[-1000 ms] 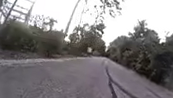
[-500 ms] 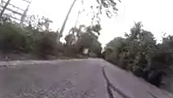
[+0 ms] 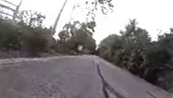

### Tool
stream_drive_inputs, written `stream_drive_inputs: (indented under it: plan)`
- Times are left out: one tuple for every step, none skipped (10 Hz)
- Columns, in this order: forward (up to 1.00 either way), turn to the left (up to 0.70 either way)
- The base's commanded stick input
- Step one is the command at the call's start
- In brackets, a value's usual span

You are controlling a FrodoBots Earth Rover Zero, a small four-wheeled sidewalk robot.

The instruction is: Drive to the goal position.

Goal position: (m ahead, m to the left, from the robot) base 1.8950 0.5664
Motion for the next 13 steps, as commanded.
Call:
stream_drive_inputs:
  plan:
    - [0.70,0.00]
    - [0.70,0.00]
    - [0.70,0.00]
    - [0.70,0.00]
    - [0.70,0.00]
    - [0.70,0.00]
    - [0.70,0.00]
    - [0.70,0.00]
    - [0.70,0.00]
    - [0.70,0.00]
    - [0.70,0.00]
    - [0.70,0.00]
    - [0.70,0.00]
